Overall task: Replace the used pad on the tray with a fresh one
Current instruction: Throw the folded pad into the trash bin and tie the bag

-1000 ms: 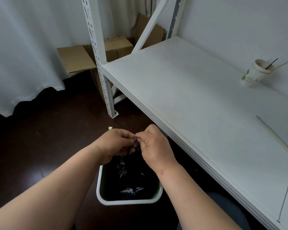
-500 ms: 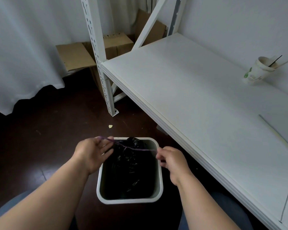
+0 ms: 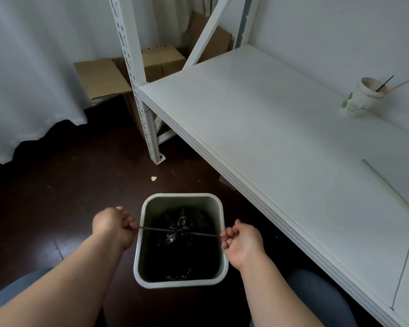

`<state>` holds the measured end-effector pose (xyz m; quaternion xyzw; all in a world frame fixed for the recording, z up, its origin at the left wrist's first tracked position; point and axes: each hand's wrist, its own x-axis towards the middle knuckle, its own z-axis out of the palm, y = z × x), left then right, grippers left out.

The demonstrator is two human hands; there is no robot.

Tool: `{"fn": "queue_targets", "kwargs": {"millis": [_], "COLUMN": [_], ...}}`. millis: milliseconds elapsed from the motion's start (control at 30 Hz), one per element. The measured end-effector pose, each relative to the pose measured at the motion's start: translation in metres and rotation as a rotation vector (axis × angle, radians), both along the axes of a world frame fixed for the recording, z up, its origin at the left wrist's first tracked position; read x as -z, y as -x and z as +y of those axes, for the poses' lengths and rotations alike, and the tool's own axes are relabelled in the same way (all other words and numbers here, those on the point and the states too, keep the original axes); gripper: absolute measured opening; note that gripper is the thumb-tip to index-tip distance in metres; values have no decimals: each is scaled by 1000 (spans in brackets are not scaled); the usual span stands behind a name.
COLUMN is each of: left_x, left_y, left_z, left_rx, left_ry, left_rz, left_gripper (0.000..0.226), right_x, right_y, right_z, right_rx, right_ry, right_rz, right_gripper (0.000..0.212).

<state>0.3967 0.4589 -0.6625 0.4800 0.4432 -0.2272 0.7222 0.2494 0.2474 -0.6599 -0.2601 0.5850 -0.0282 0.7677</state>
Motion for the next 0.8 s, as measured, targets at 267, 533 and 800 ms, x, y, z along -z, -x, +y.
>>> {"fn": "queue_targets", "kwargs": {"millis": [267,533,800], "left_x": [-74,-101,-106], "left_y": [7,13,14], "left_z": [-38,-65,-78], "left_rx": [1087,1117,790], "left_ry": [-104,-79,-22], "left_rz": [-351,-494,-439], "left_gripper": [32,20,21], "right_x": [-59,-61,-37], "right_y": [-35,-50,-38], "right_z": [15,29,54], "right_rx": [-489,-635,-894], "right_ry": [605,522,449], "right_rz": [-324,-393,-290], "right_gripper": [37,44,18]}}
